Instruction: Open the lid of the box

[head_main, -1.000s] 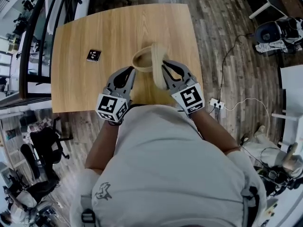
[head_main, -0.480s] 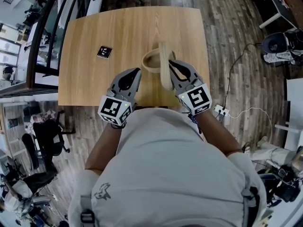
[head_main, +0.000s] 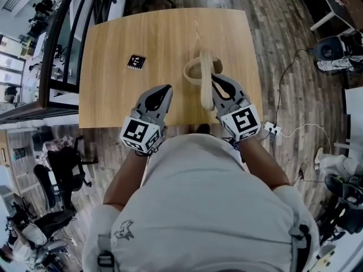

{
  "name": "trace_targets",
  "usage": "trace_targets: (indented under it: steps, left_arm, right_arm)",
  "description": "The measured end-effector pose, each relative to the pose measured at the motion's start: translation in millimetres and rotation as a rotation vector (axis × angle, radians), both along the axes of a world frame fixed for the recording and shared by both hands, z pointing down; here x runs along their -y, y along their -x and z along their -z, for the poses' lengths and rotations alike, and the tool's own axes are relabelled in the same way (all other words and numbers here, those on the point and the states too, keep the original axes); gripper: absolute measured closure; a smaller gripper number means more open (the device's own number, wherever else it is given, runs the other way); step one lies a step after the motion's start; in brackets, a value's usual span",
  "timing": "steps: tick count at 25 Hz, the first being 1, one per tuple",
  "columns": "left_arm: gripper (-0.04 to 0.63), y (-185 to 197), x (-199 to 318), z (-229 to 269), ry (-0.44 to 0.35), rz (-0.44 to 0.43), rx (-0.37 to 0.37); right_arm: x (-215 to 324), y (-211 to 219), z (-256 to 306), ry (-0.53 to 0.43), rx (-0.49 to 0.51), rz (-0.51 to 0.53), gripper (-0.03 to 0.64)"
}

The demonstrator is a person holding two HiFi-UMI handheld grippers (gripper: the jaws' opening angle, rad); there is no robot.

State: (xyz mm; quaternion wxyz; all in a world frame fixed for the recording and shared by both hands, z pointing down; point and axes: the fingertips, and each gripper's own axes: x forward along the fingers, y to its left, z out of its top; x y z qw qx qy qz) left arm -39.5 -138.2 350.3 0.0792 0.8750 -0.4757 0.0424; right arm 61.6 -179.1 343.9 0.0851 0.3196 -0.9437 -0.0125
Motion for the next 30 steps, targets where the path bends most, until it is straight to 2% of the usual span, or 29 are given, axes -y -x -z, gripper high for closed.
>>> trace_targets:
  steps: [11,17,23,30]
  left_arm:
    - [0.589,66,-68,-4,0.001,-0.067,-0.025]
    - [0.589,87,-98,-10,-0.002,-0.116,-0.02]
    - [0.589,93,-114,-10,0.0,-0.134,-0.027]
    - [0.589,81,-128,-1,-0.026,-0.129,-0.02]
  right_arm:
    - [-64,48,1,-0.001,-0.021,-0.082,0.572]
    - [-93,56,-5,0.0,-0.026,-0.14,0.572]
    - [-117,46,-3,0.013,-0.023,-0.182,0.572]
    - [-128,27,-3,0.017,-0.031,-0.18,0.572]
